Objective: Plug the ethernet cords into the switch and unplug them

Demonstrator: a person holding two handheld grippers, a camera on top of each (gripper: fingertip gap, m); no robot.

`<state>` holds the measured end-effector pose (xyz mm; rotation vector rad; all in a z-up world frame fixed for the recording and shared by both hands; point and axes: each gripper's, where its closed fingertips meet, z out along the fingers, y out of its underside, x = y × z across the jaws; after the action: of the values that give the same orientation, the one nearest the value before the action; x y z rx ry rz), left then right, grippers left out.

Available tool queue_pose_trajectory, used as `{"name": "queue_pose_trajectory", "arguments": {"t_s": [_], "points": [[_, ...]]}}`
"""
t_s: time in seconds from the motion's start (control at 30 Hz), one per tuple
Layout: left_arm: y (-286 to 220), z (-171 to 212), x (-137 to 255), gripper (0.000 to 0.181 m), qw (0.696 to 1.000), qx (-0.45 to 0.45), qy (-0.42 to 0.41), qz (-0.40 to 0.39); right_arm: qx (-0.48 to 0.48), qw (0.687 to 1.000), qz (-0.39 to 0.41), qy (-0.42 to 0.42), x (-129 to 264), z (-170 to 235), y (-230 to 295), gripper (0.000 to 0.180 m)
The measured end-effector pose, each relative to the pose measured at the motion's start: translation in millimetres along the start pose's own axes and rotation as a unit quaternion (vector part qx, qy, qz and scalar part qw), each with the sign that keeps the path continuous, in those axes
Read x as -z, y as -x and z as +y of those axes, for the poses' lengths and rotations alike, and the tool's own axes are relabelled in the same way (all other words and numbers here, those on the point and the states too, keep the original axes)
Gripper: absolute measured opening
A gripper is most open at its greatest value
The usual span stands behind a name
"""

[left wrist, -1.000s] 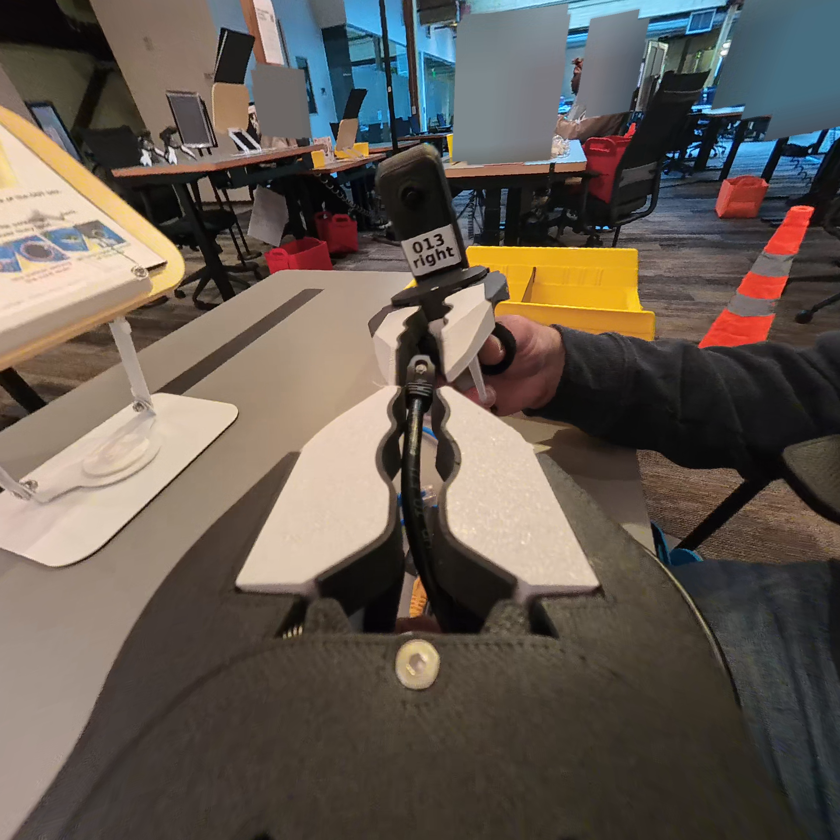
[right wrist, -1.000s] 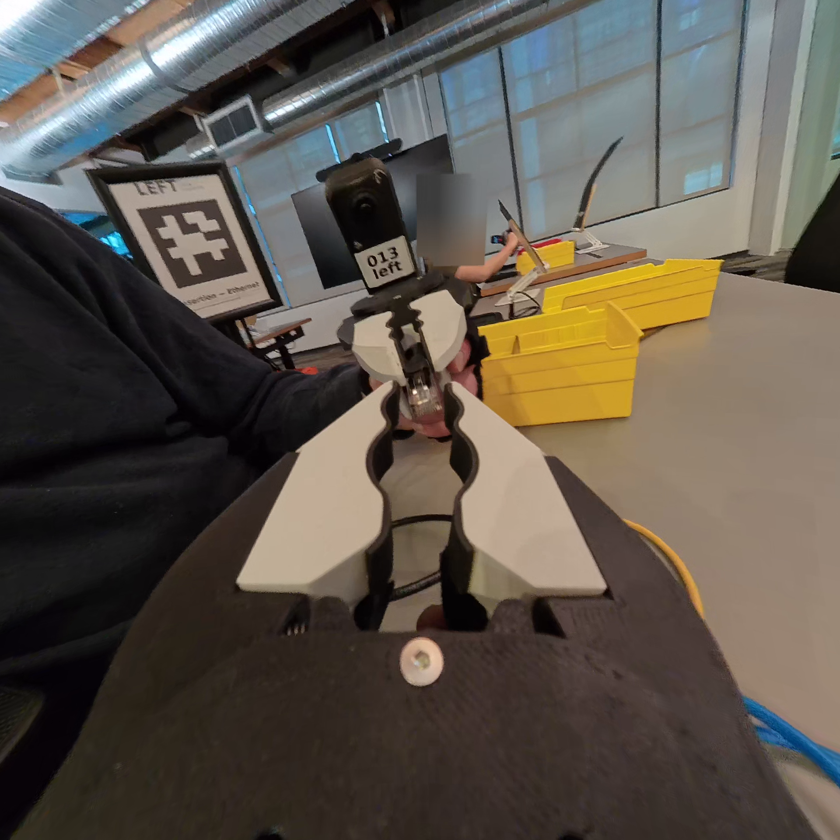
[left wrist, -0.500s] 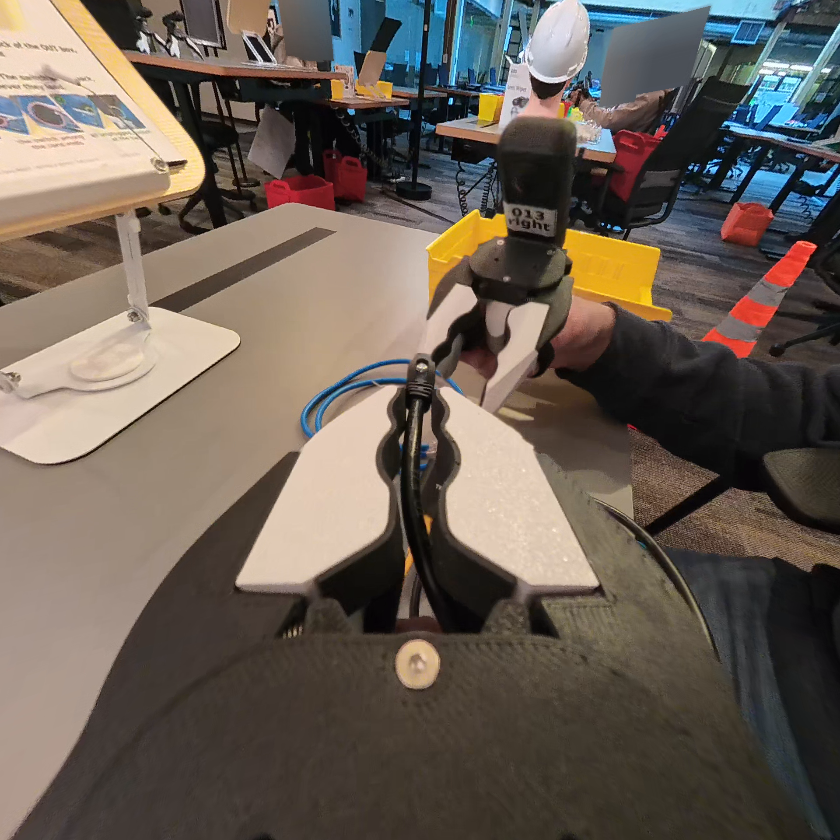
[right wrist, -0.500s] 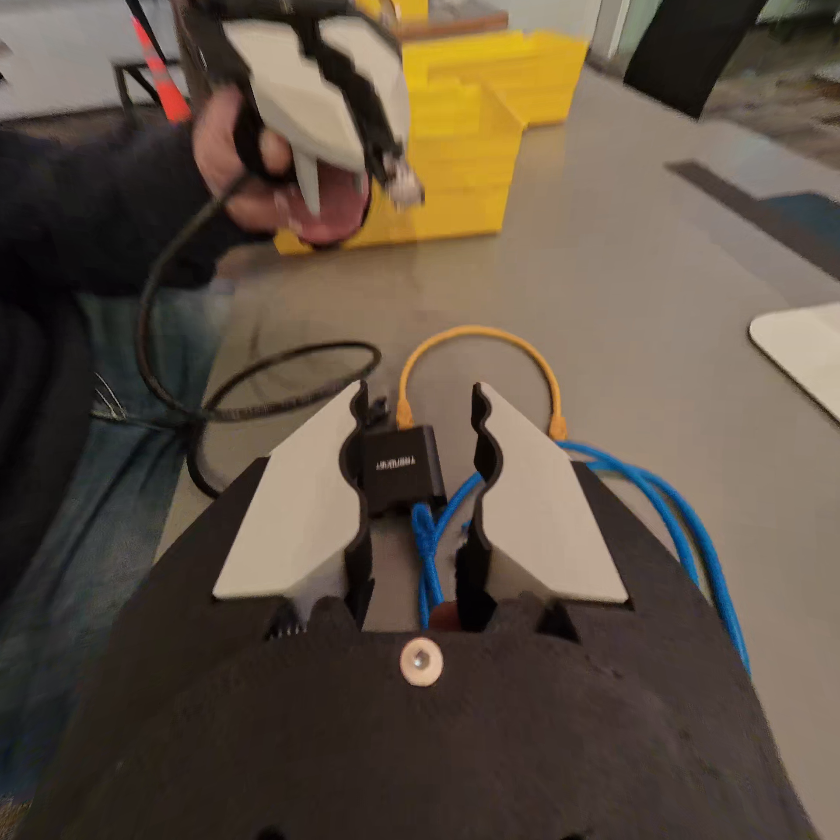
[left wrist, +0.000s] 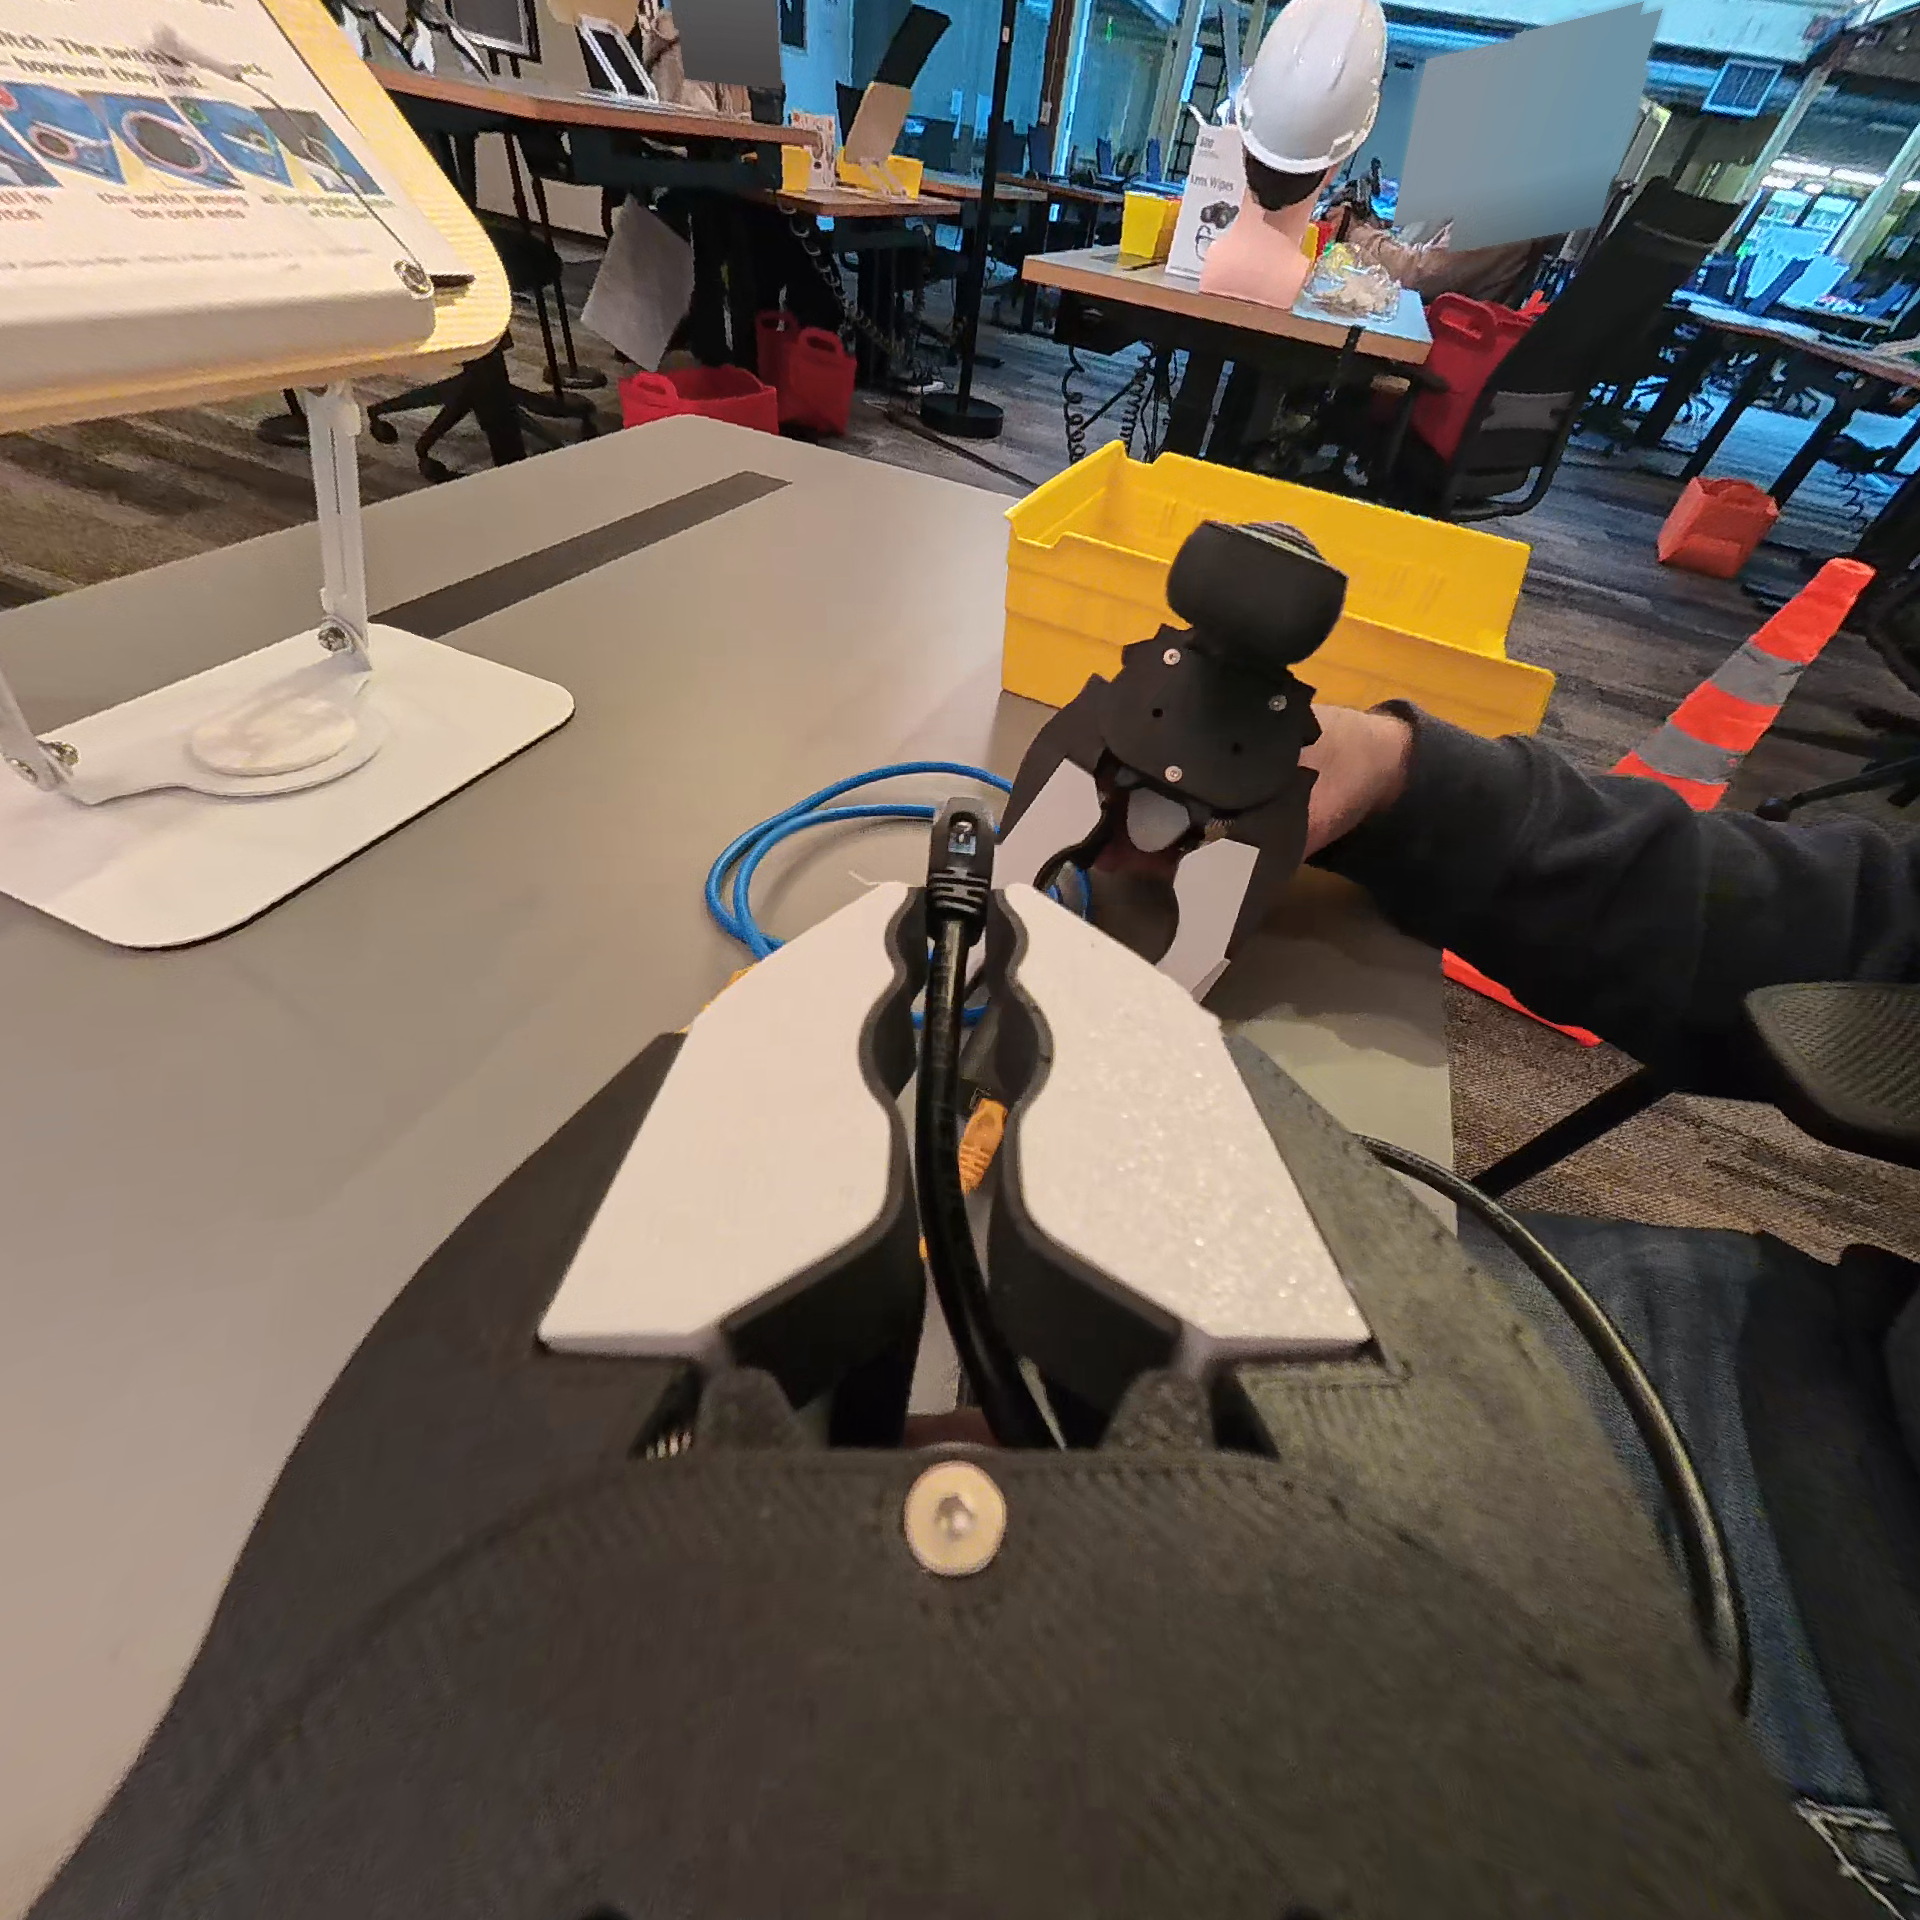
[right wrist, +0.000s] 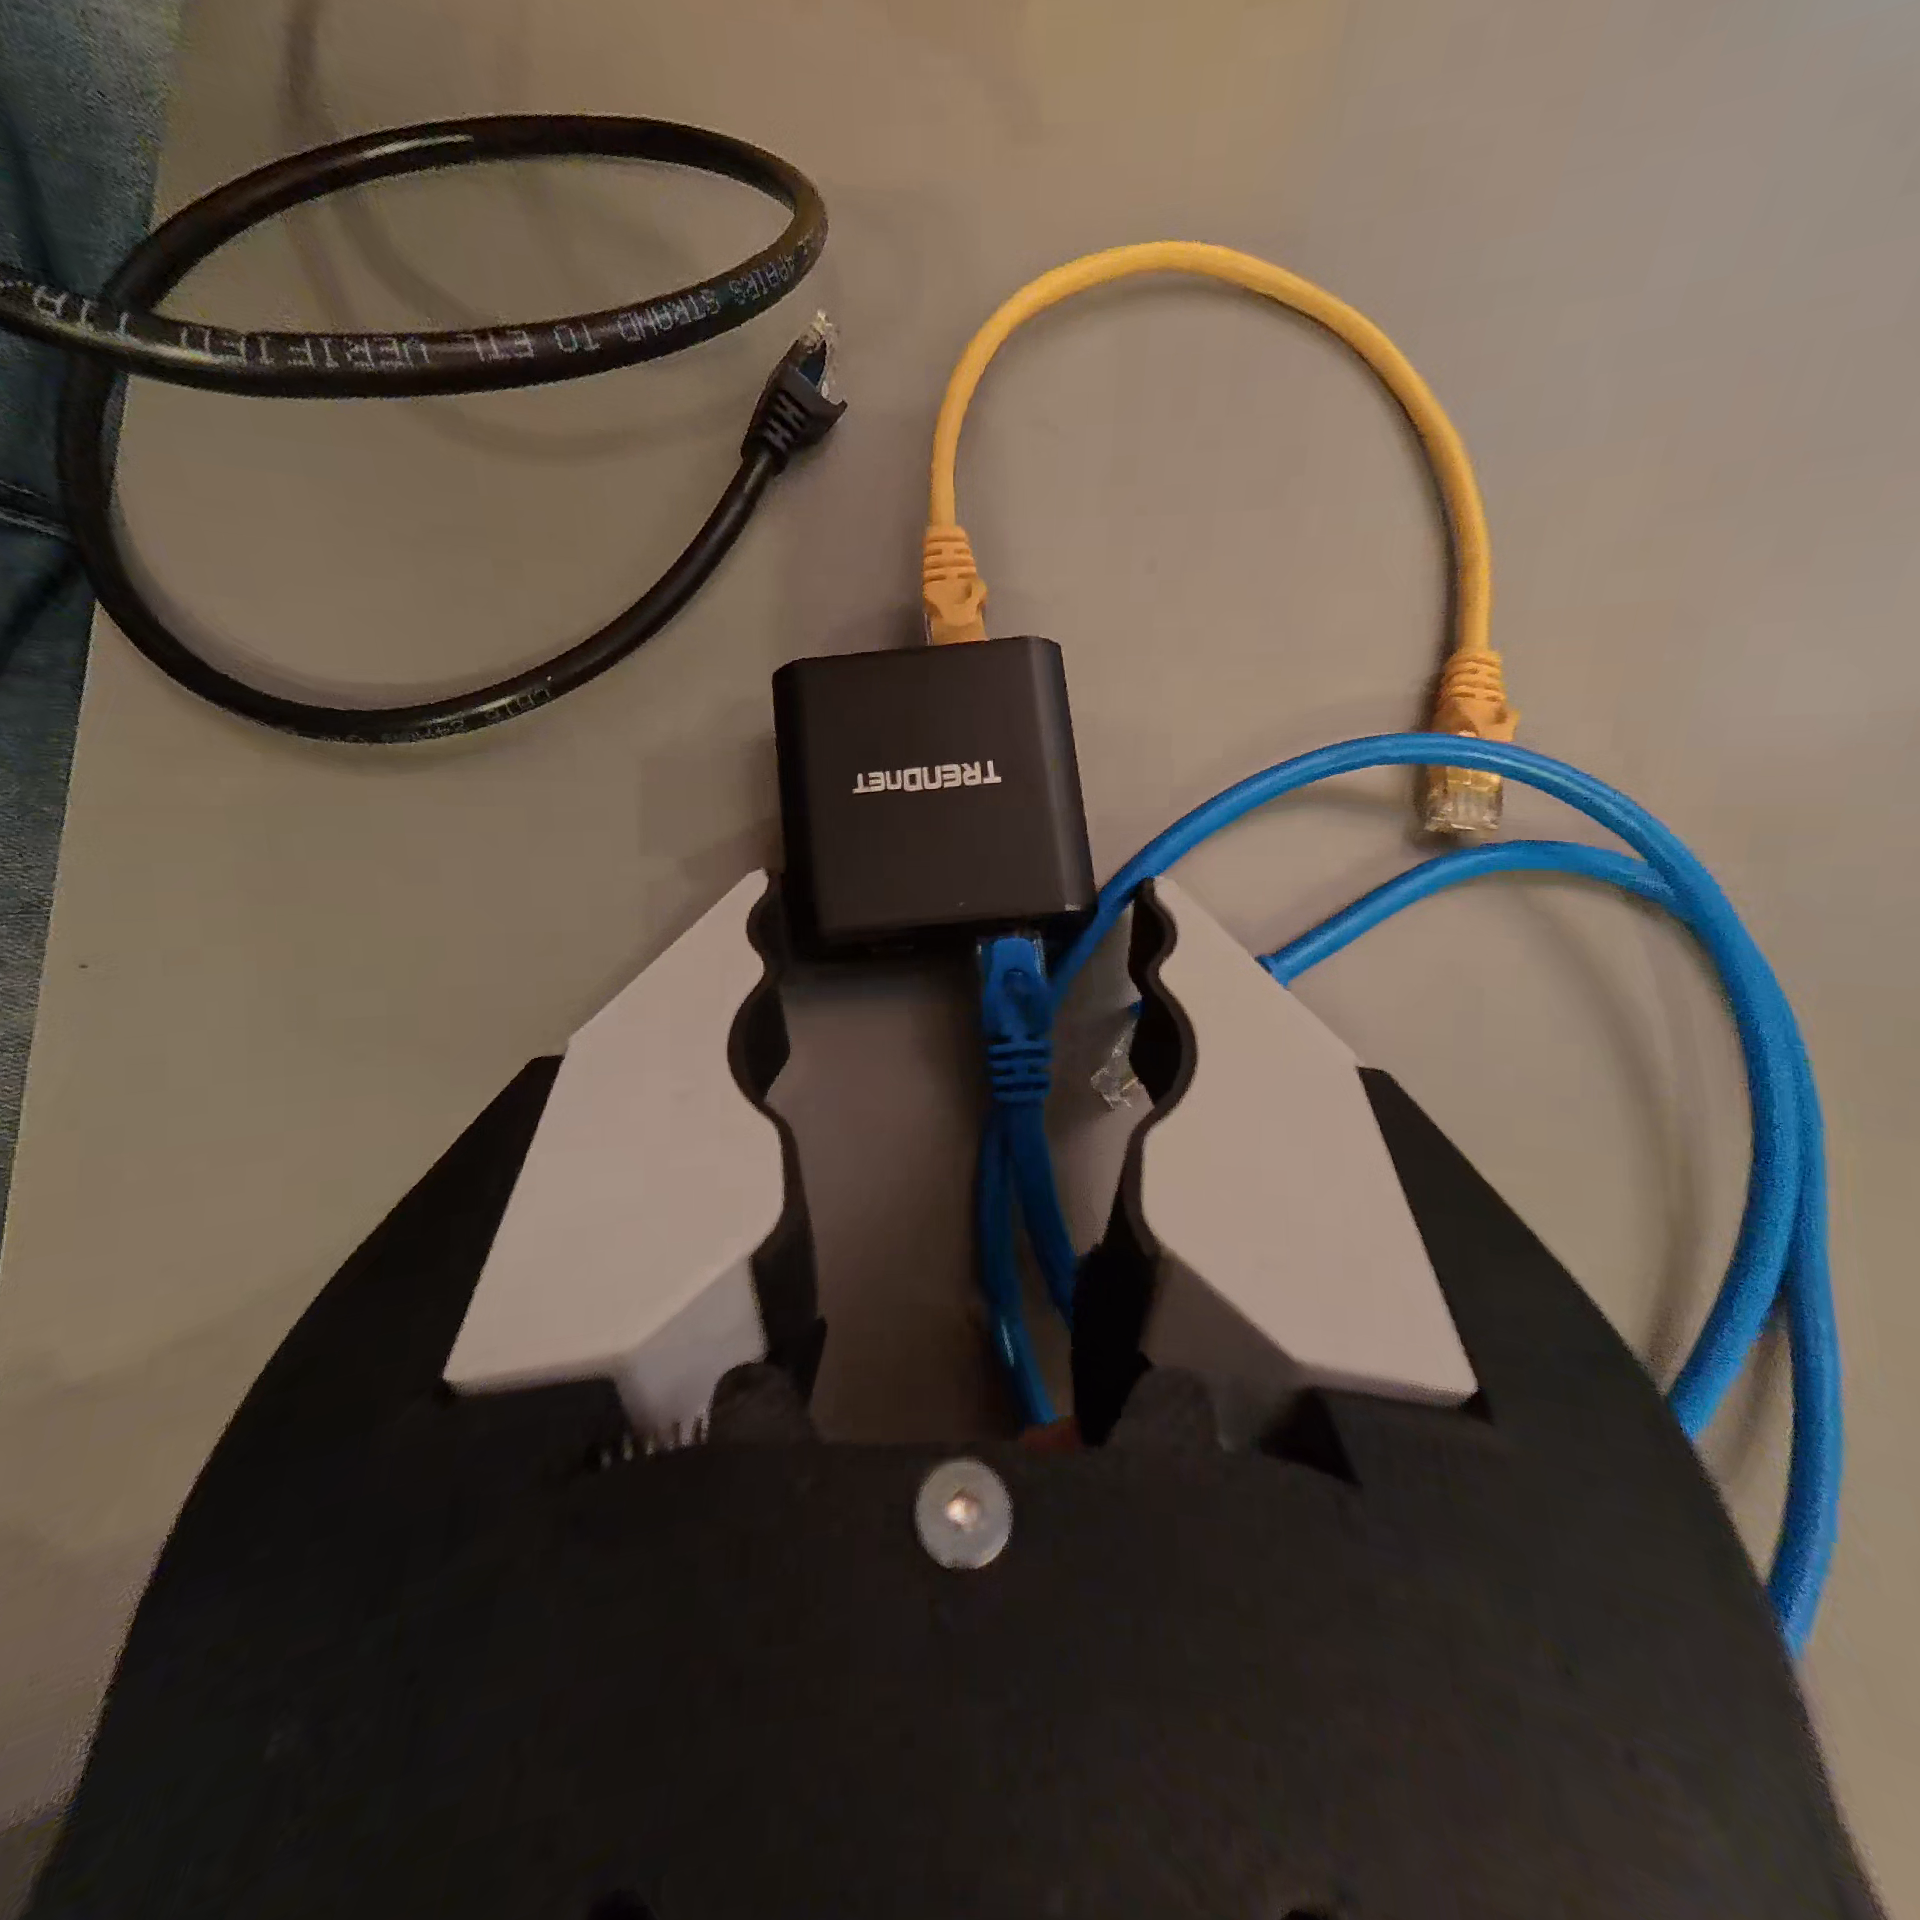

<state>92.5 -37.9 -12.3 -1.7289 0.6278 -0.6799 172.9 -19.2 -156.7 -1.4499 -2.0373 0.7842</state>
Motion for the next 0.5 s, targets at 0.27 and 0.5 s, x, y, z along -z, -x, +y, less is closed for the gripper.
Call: {"name": "queue_pose_trajectory", "arguments": {"t_s": [0.27, 0.5], "points": [[-1.5, -2.2, 0.6, 0.01, 1.0, -0.003, -0.002, 0.002, -0.023, 0.999, -0.029, -0.026, -2.7, -5.6, -1.7, 0.057], [-2.0, -2.4, 1.7, 0.011, 1.0, 0.001, -0.003, 0.011, -0.071, 0.989, -0.064, -0.112, 16.8, -33.1, -4.3, 0.057]]}}
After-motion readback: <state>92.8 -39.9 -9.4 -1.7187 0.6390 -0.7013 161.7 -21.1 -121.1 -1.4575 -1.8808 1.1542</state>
